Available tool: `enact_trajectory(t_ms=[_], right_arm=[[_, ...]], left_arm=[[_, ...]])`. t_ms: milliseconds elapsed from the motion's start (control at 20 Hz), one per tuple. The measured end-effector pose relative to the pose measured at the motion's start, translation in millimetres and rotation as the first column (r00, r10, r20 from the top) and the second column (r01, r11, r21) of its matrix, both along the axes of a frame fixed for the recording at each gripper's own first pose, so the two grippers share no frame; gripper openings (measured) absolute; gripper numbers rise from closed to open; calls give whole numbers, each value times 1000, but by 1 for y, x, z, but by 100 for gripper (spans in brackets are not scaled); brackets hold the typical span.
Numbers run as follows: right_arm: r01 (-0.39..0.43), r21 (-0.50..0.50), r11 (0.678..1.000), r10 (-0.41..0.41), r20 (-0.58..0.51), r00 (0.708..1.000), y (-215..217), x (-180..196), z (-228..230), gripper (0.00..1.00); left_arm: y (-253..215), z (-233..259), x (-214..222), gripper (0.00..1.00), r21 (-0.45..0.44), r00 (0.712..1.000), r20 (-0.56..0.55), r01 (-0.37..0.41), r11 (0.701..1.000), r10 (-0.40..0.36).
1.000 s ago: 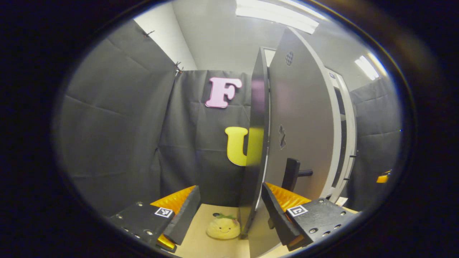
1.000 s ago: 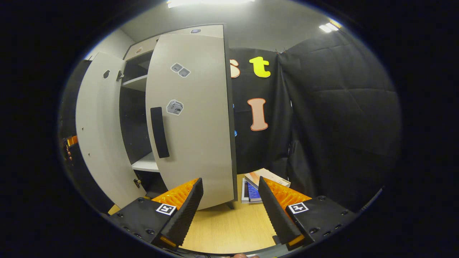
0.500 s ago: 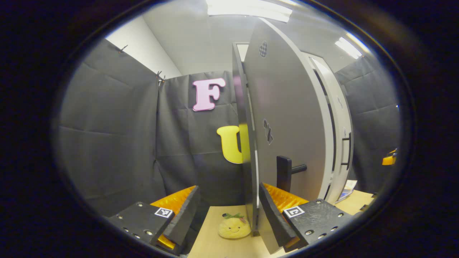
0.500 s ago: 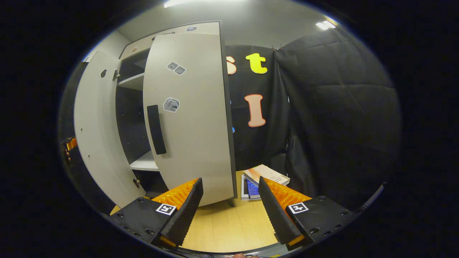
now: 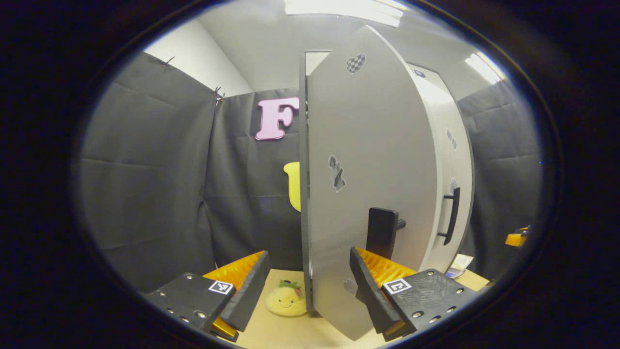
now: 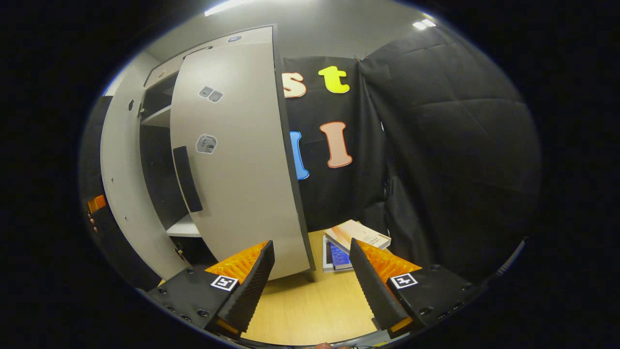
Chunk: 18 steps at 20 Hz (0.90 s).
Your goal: Grab one shoe with the right hand and put it into the shoe cabinet, grab the other shoe with the left hand and put it into the shoe cabinet; then close the right door with the right hand and the left door with the left hand.
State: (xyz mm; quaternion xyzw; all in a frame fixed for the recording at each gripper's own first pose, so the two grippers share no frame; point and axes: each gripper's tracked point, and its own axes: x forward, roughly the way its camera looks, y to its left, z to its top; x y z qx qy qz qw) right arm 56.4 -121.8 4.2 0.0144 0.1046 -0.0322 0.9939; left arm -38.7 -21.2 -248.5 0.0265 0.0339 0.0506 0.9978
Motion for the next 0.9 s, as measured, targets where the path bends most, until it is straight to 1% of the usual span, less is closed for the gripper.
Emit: enact_trajectory(t_ms=[100,150,250,300,350,450,650,800,900], right_arm=[[4,2,1000,-4,-6,1000,-11,5,-2,98],[1,7,1000,-1,-11,1000,-15,7,-3,98],[-3,8,1000,3,-16,1000,-26,11,-4,98],[-4,5,1000,4,-16,1000,-31,13,-5,98],[-6,1,1000,6,-17,1000,-35,14,-5,98],[-11,-4,1000,10,-24,1000,-42,18,-6,98],[-18,-8,1000,18,-3,1000,-42,33,2,98],[-44,-6,999,44,19,999,-27,42,5,98],[-54,-20,998,55,38,998,-18,46,8,98]], left_arm=[[-24,-8,8,94,-18,1000,-8,5,1000,-5],[-37,-11,14,95,-26,1000,-13,16,1000,-17],[-64,-18,23,94,-50,999,-27,35,998,-36],[-76,-22,27,95,-61,998,-33,46,997,-48],[-85,-24,29,94,-66,998,-32,49,997,-51],[-97,-25,28,94,-69,999,-25,47,997,-49],[-104,-34,9,94,-91,999,-15,51,995,-52],[-91,-42,-9,94,-97,999,-12,37,995,-38],[-80,-41,-25,94,-97,1000,8,16,995,-16]])
